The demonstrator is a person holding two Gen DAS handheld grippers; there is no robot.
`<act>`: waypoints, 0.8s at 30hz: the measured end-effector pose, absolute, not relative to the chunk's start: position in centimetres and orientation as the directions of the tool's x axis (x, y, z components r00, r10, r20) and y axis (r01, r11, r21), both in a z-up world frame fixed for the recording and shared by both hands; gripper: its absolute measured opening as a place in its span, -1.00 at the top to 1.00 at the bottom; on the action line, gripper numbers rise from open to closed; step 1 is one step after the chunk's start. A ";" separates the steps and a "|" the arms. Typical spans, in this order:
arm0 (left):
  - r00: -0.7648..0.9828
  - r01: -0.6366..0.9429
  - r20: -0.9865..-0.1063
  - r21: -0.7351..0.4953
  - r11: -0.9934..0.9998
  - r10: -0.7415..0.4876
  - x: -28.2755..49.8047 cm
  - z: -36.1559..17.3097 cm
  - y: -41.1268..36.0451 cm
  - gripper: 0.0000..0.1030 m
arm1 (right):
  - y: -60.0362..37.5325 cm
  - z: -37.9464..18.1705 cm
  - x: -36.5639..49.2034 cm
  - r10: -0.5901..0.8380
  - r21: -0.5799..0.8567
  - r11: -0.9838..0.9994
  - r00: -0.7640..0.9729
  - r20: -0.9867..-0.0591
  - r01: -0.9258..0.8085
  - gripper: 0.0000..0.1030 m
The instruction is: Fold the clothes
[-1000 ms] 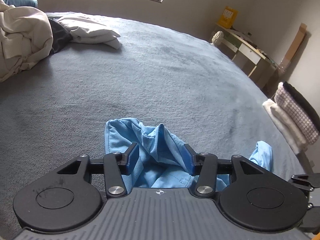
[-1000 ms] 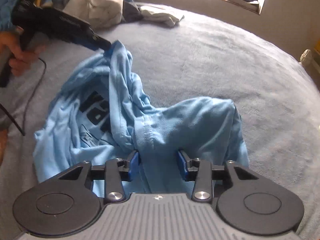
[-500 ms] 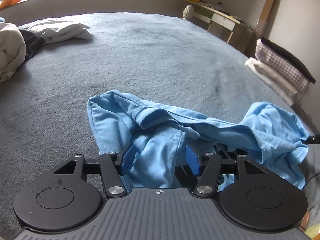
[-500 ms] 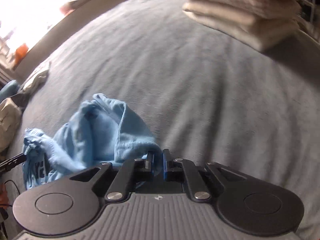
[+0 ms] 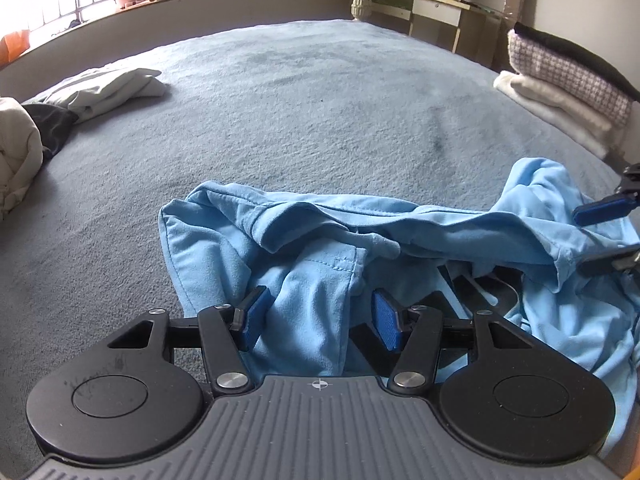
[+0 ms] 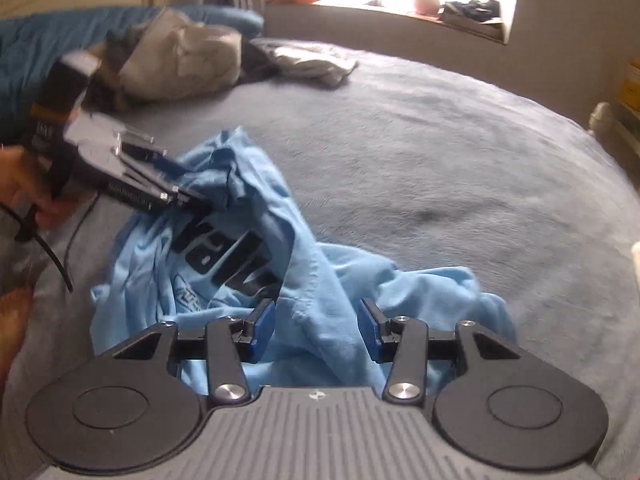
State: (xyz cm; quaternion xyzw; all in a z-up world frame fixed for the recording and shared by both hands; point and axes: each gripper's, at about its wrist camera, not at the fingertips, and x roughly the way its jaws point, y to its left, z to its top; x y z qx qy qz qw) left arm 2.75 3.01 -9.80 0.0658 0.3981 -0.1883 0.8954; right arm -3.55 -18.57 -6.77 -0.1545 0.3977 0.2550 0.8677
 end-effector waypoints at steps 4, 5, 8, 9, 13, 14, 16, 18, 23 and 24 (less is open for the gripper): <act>0.605 0.387 -0.754 -0.002 0.922 -0.256 3.0 -10.2 2.6 0.25 | -17.6 -8.1 -1.7 0.267 -0.110 0.809 0.528 -0.806 -0.578 0.79; 0.600 0.382 -0.760 -0.002 0.924 -0.250 3.1 -10.3 2.6 0.28 | -18.0 -7.6 -1.2 0.272 -0.104 0.818 0.540 -0.797 -0.566 0.84; 0.588 0.373 -0.768 -0.024 0.928 -0.256 3.3 -10.4 3.0 0.35 | -19.4 -5.0 0.6 0.287 -0.074 0.863 0.606 -0.742 -0.500 0.85; 0.584 0.375 -0.770 -0.028 0.927 -0.259 3.3 -10.5 3.1 0.35 | -19.8 -4.1 1.6 0.286 -0.064 0.879 0.628 -0.724 -0.473 0.85; 0.567 0.391 -0.777 -0.040 0.919 -0.275 3.3 -10.4 3.4 0.34 | -21.6 -2.2 5.9 0.250 -0.020 0.935 0.699 -0.670 -0.353 0.85; 0.561 0.399 -0.779 -0.043 0.916 -0.281 3.3 -10.4 3.5 0.33 | -22.0 -2.1 7.1 0.243 -0.004 0.944 0.706 -0.665 -0.329 0.85; 0.547 0.412 -0.780 -0.066 0.909 -0.304 3.3 -10.1 3.8 0.20 | -22.6 -2.4 9.2 0.232 0.023 0.957 0.714 -0.661 -0.289 0.85; 0.530 0.417 -0.775 -0.115 0.902 -0.344 3.4 -9.6 4.4 0.08 | -22.7 -3.3 11.2 0.227 0.038 0.962 0.709 -0.668 -0.272 0.85; 0.550 0.403 -0.716 -0.224 0.887 -0.431 4.5 -7.7 6.3 -0.07 | -22.6 -6.2 14.9 0.215 0.052 0.966 0.682 -0.699 -0.252 0.85; 0.561 0.392 -0.708 -0.230 0.891 -0.429 5.3 -7.4 6.6 -0.08 | -22.6 -6.7 15.4 0.221 0.065 0.966 0.673 -0.706 -0.249 0.85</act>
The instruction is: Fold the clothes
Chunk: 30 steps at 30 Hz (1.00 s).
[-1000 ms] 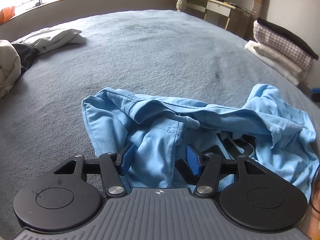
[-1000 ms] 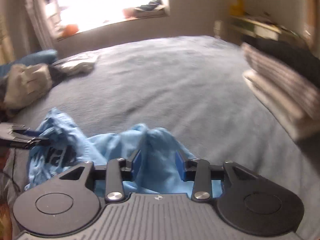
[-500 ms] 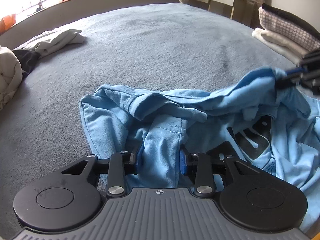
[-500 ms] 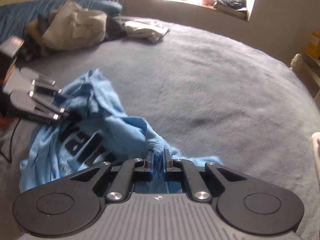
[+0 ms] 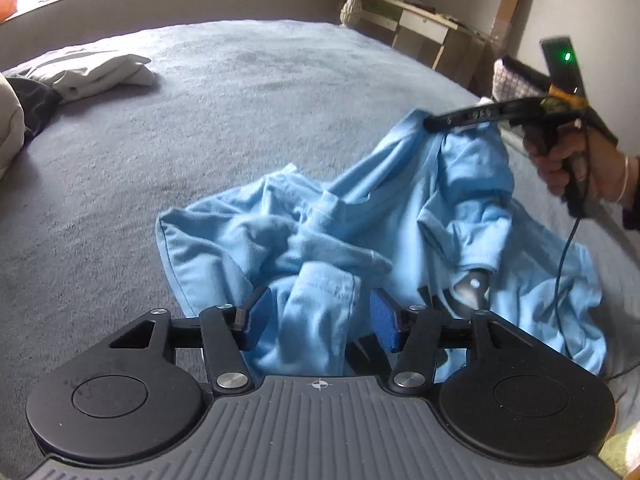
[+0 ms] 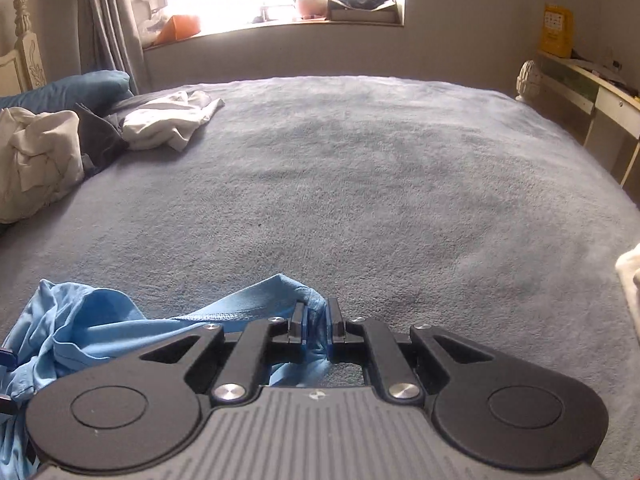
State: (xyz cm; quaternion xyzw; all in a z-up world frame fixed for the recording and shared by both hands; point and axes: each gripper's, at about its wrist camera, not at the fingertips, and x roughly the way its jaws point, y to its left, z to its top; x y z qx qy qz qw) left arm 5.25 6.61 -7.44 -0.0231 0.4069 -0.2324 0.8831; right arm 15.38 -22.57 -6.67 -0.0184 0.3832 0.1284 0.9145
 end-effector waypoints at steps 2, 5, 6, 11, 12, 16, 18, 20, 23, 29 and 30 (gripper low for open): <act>0.575 0.372 -0.703 -0.230 0.899 -0.418 7.2 -7.3 7.2 -0.08 | -22.9 -7.5 16.4 0.240 0.103 0.965 0.656 -0.716 -0.241 0.85; 0.565 0.383 -0.720 -0.204 0.901 -0.403 10.7 -7.9 7.6 -0.09 | -23.6 -8.3 17.5 0.279 0.170 0.958 0.628 -0.727 -0.229 0.84; 0.556 0.389 -0.731 -0.191 0.901 -0.396 11.9 -8.2 7.5 -0.09 | -23.9 -8.5 17.8 0.302 0.202 0.952 0.615 -0.729 -0.229 0.84; 0.534 0.431 -0.764 -0.122 0.894 -0.362 16.5 -9.7 7.5 -0.09 | -26.7 -8.4 17.8 0.413 0.360 0.909 0.583 -0.700 -0.211 0.31; 0.519 0.448 -0.772 -0.120 0.886 -0.367 16.9 -9.9 7.5 -0.09 | -27.3 -8.2 17.5 0.431 0.384 0.899 0.586 -0.686 -0.212 0.15; 0.451 0.532 -0.787 -0.142 0.835 -0.421 17.7 -10.4 7.0 -0.10 | -29.3 -7.9 16.5 0.513 0.467 0.851 0.568 -0.644 -0.239 -0.24; 0.439 0.558 -0.788 -0.139 0.818 -0.432 17.7 -10.6 6.6 -0.14 | -29.6 -8.1 16.5 0.543 0.488 0.834 0.538 -0.645 -0.257 -0.28; 0.428 0.582 -0.789 -0.133 0.802 -0.441 17.8 -10.9 6.3 -0.14 | -29.2 -8.7 16.6 0.541 0.471 0.839 0.511 -0.668 -0.273 -0.29; 0.434 0.601 -0.787 -0.109 0.792 -0.438 17.5 -11.1 5.6 -0.13 | -28.2 -9.8 17.1 0.540 0.452 0.842 0.476 -0.695 -0.295 -0.29; 0.457 0.605 -0.774 -0.091 0.791 -0.439 17.0 -11.0 5.2 0.17 | -26.2 -10.9 17.6 0.514 0.407 0.857 0.460 -0.724 -0.316 -0.05; 0.461 0.607 -0.772 -0.086 0.790 -0.438 16.9 -11.0 5.2 0.22 | -25.8 -10.8 17.5 0.492 0.378 0.868 0.465 -0.736 -0.321 0.04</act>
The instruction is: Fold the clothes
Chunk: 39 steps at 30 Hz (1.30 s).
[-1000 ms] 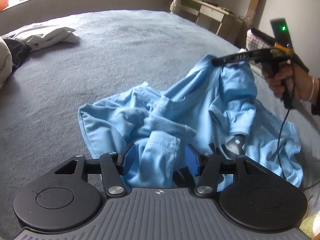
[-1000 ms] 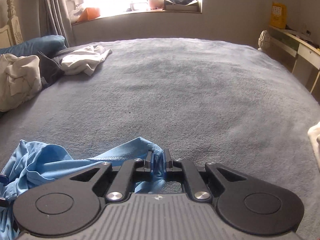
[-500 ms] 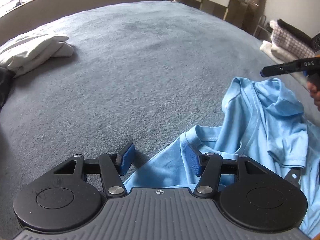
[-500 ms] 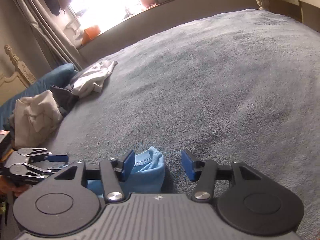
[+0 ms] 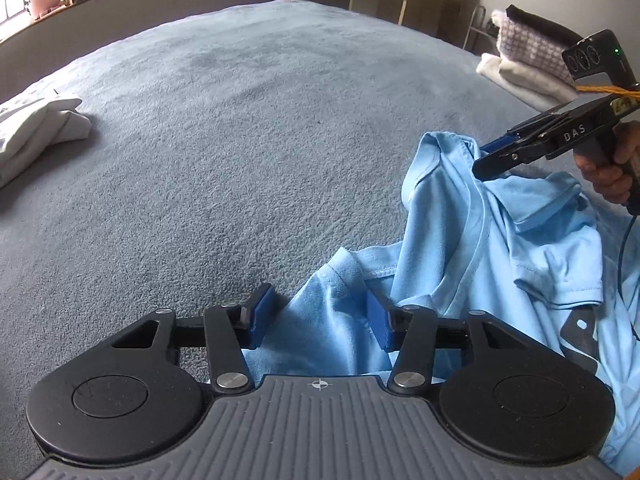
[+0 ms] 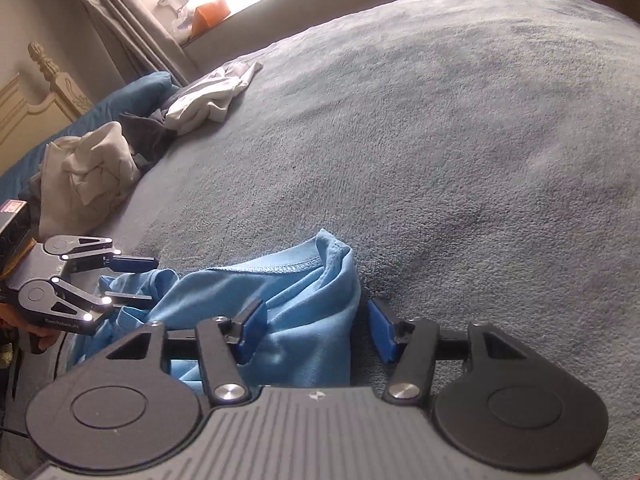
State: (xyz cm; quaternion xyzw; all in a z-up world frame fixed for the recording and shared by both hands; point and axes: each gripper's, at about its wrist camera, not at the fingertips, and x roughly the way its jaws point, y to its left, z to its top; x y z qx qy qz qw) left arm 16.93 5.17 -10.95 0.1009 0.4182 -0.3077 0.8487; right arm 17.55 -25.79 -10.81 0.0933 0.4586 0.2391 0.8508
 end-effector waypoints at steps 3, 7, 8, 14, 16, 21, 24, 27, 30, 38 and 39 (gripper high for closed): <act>0.484 0.621 -0.766 -0.040 0.783 -0.423 16.4 -10.7 4.4 0.61 | -25.1 -10.5 17.2 0.431 0.302 0.897 0.489 -0.759 -0.322 0.66; 0.520 0.620 -0.751 0.005 0.784 -0.406 15.6 -10.6 3.7 0.92 | -25.0 -9.4 16.4 0.375 0.239 0.922 0.546 -0.749 -0.306 0.90; 0.536 0.613 -0.743 0.016 0.790 -0.401 15.4 -10.5 3.7 0.94 | -25.0 -8.9 16.2 0.364 0.225 0.926 0.564 -0.741 -0.302 0.91; 0.651 0.494 -0.680 0.041 0.868 -0.338 16.1 -8.7 5.6 0.96 | -23.9 -5.9 16.0 0.306 0.109 0.941 0.667 -0.680 -0.321 0.92; 0.675 0.448 -0.670 0.041 0.893 -0.308 16.9 -8.2 6.5 0.96 | -23.5 -5.2 16.4 0.289 0.073 0.943 0.693 -0.661 -0.323 0.92; 0.722 0.343 -0.646 0.026 0.939 -0.246 19.7 -7.4 8.0 0.96 | -22.8 -4.1 19.3 0.258 0.034 0.953 0.743 -0.618 -0.302 0.92; 0.747 0.303 -0.624 0.015 0.953 -0.228 21.6 -6.9 8.1 0.95 | -22.4 -3.6 21.4 0.239 0.019 0.959 0.769 -0.593 -0.283 0.92; 0.769 0.293 -0.606 0.048 0.955 -0.206 23.3 -6.5 7.6 0.95 | -21.9 -3.2 23.6 0.215 -0.001 0.965 0.792 -0.572 -0.263 0.92; 0.784 0.282 -0.593 0.077 0.956 -0.183 25.2 -6.3 7.3 0.95 | -21.7 -3.1 25.9 0.191 -0.020 0.970 0.808 -0.557 -0.243 0.92; 0.781 0.244 -0.612 0.114 0.963 -0.125 29.4 -7.4 6.3 0.94 | -20.7 -4.8 31.7 0.123 -0.052 0.981 0.812 -0.570 -0.185 0.92; 0.776 0.241 -0.620 0.116 0.964 -0.120 29.7 -7.8 6.1 0.94 | -20.5 -5.5 32.2 0.115 -0.055 0.982 0.806 -0.581 -0.181 0.92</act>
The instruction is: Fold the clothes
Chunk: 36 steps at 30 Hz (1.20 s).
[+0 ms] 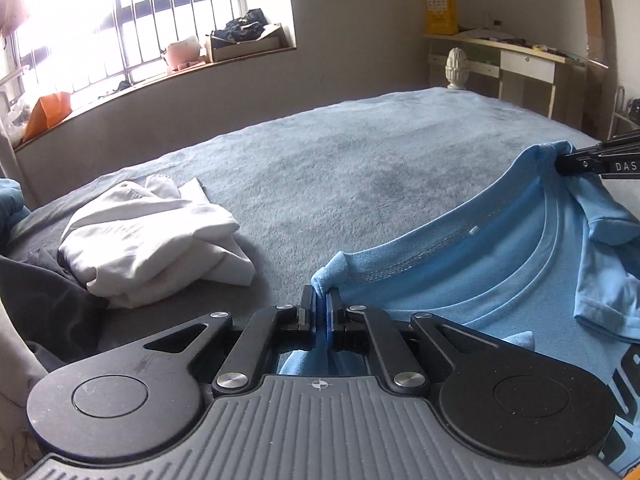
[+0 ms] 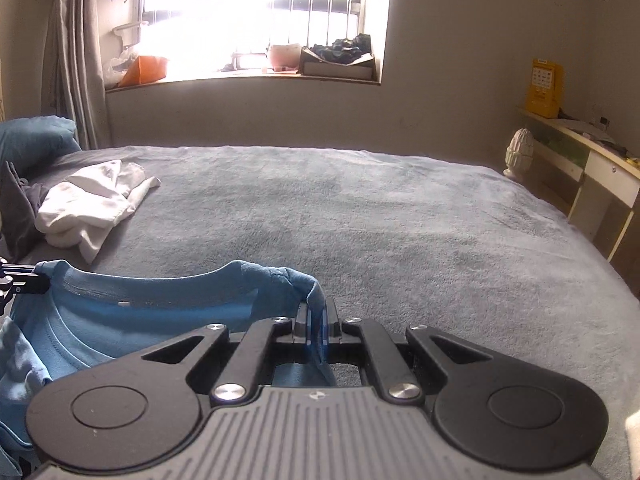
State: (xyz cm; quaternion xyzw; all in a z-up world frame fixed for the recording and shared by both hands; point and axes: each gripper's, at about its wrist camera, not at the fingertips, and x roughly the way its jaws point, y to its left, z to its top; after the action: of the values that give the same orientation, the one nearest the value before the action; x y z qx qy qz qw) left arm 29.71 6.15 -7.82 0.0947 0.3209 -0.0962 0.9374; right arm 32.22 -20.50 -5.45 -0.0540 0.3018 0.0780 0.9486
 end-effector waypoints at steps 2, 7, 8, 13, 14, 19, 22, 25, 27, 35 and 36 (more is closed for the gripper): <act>0.760 0.234 -0.641 0.119 0.965 -0.105 30.0 -8.9 5.9 0.93 | -20.2 -6.9 33.0 0.107 -0.054 0.983 0.789 -0.605 -0.174 0.92; 0.717 0.197 -0.694 0.106 0.975 -0.070 30.1 -11.5 6.1 0.68 | -20.9 -10.2 34.5 0.143 0.075 0.989 0.706 -0.693 -0.126 0.86; 0.721 0.185 -0.690 0.109 0.977 -0.059 30.1 -11.4 6.3 0.48 | -21.2 -10.7 34.7 0.146 0.102 0.989 0.689 -0.710 -0.105 0.73; 0.734 0.142 -0.678 0.095 0.985 -0.040 29.5 -9.8 7.4 -0.29 | -23.2 -9.9 33.5 0.161 0.173 0.983 0.704 -0.692 -0.055 0.14; 0.740 0.136 -0.671 0.083 0.987 -0.046 29.2 -9.3 7.7 -0.30 | -23.7 -9.3 33.1 0.168 0.190 0.981 0.713 -0.680 -0.050 0.14; 0.775 0.143 -0.624 0.023 0.989 -0.098 25.1 -6.2 8.4 -0.40 | -26.6 -5.8 29.4 0.241 0.307 0.951 0.736 -0.633 -0.047 0.14; 0.764 0.205 -0.621 -0.025 0.979 -0.176 22.3 -5.0 7.9 -0.53 | -27.5 -3.7 26.5 0.275 0.364 0.931 0.723 -0.634 -0.035 0.14; 0.702 0.303 -0.660 -0.066 0.951 -0.270 19.9 -5.0 6.2 -0.54 | -27.8 -2.0 23.5 0.379 0.478 0.877 0.671 -0.638 -0.041 0.13; 0.664 0.346 -0.688 -0.064 0.936 -0.292 19.0 -6.0 4.5 -0.54 | -28.0 -1.6 21.8 0.490 0.599 0.800 0.611 -0.622 -0.031 0.13; 0.646 0.316 -0.739 0.033 0.948 -0.190 18.3 -10.4 1.0 0.10 | -25.0 -5.3 18.1 0.483 0.594 0.804 0.536 -0.693 0.044 0.15; 0.649 0.300 -0.739 0.030 0.954 -0.181 18.3 -10.7 1.0 0.25 | -25.0 -6.2 17.8 0.476 0.597 0.800 0.546 -0.690 0.057 0.15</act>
State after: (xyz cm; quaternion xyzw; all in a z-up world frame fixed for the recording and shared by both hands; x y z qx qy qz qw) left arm 18.28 1.03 -10.67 0.0748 0.3974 -0.1327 0.9049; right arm 17.84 -25.05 -6.16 0.2899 0.4597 0.1262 0.8299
